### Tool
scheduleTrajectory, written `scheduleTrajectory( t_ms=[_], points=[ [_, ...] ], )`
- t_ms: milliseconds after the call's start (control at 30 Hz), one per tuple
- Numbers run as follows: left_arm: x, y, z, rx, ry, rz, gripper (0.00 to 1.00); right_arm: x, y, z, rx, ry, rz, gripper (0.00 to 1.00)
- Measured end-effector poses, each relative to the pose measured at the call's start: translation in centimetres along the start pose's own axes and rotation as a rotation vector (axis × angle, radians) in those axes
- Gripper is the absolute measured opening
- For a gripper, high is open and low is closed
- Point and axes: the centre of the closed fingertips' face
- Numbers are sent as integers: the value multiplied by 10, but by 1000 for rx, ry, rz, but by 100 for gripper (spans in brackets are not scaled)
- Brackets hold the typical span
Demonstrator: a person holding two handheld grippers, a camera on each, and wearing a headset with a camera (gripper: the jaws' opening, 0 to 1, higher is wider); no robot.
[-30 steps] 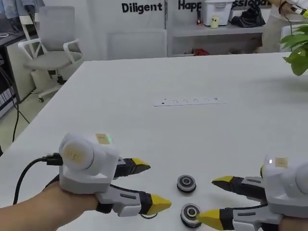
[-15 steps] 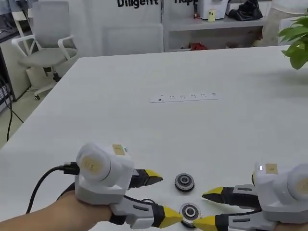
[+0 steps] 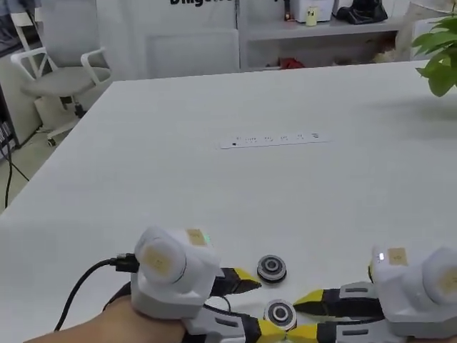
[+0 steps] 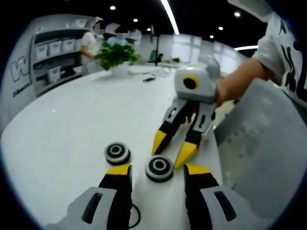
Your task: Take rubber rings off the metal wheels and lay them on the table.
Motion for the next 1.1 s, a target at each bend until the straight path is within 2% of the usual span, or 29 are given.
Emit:
scheduleTrajectory(
  t_ms=[100, 233, 367, 467, 533, 733, 1000, 1100],
  points=[
    [1, 1, -3, -3, -3, -5, 34, -1, 1, 0, -9, 0, -7, 19],
    [0, 3, -8, 2, 2, 0, 30, -4, 2, 0, -16, 6, -18, 16],
    [-1, 6, -10, 10, -5, -35, 22, -5, 3, 1, -22, 11, -26, 11],
    [0, 5, -10, 3, -10, -38, 19, -5, 3, 2, -27, 13, -35, 11],
    [0, 5, -11, 6, -17, -66, 16, -4, 3, 1, -29, 15, -35, 10],
    [-1, 7, -11, 10, -40, -139, 14, -4, 1, -1, -24, 18, -33, 9],
    [0, 7, -10, -7, -65, -113, 14, -3, 1, -2, 0, 18, -29, 9],
    [0, 8, -10, -10, -75, -117, 14, -2, 2, -2, 31, 36, 36, 8]
  ],
)
Point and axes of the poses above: the centre of the closed fingertips' face, and the gripper's own axes: z roughly backward along the fingers, x roughly to its left, y roughly out of its underside, and after that the axes turned 6 degrees about z, right-handed
